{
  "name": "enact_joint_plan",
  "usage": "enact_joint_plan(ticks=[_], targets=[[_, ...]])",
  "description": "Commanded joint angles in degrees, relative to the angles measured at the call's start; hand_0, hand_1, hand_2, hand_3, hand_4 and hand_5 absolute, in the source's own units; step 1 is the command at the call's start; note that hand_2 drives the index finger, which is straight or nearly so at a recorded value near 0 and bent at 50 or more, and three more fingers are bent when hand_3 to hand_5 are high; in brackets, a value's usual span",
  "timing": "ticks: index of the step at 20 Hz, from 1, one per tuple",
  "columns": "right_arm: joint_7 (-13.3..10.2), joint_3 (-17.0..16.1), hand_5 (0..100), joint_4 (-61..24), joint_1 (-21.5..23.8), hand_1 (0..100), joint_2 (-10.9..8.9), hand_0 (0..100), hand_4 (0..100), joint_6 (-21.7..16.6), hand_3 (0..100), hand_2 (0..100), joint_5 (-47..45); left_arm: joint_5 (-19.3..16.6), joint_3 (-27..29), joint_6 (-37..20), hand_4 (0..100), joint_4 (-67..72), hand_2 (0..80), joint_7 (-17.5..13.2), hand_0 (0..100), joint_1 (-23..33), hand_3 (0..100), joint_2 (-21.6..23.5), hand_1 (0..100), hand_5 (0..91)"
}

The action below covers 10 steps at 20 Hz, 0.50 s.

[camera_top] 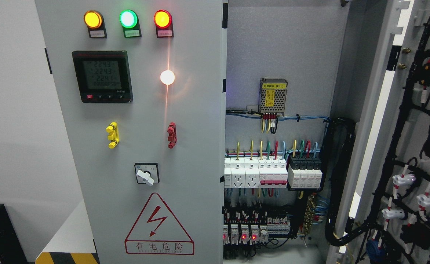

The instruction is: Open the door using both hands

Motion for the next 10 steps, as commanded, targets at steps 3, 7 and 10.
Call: enact_joint_plan(ticks=[3,7,10], targets=[[0.0,-0.1,0,-14.3,3.8,0,-0.19,0,0,0.0,0,0,-0.1,-0.4,5.3,-0.3,0,3.3,0.0,4.3,0,0.0,0,-4.7,0,0.0],[0.0,0.4,0,-29.1,9.1,0,-0.46,0,0,0.0,0,0,-0.1,-0.3,5.3,-1.1,0,3.6,0.0,6.0,0,0.1,0,-6.1,0,0.0],[0.0,0.6,0,-38.8,11.5,0,-0.63,0,0,-0.2,0,0,-0.1,-0.1,5.5,-3.3,0,3.6,0.0,5.2,0,0.1,0,-5.9,0,0.0]])
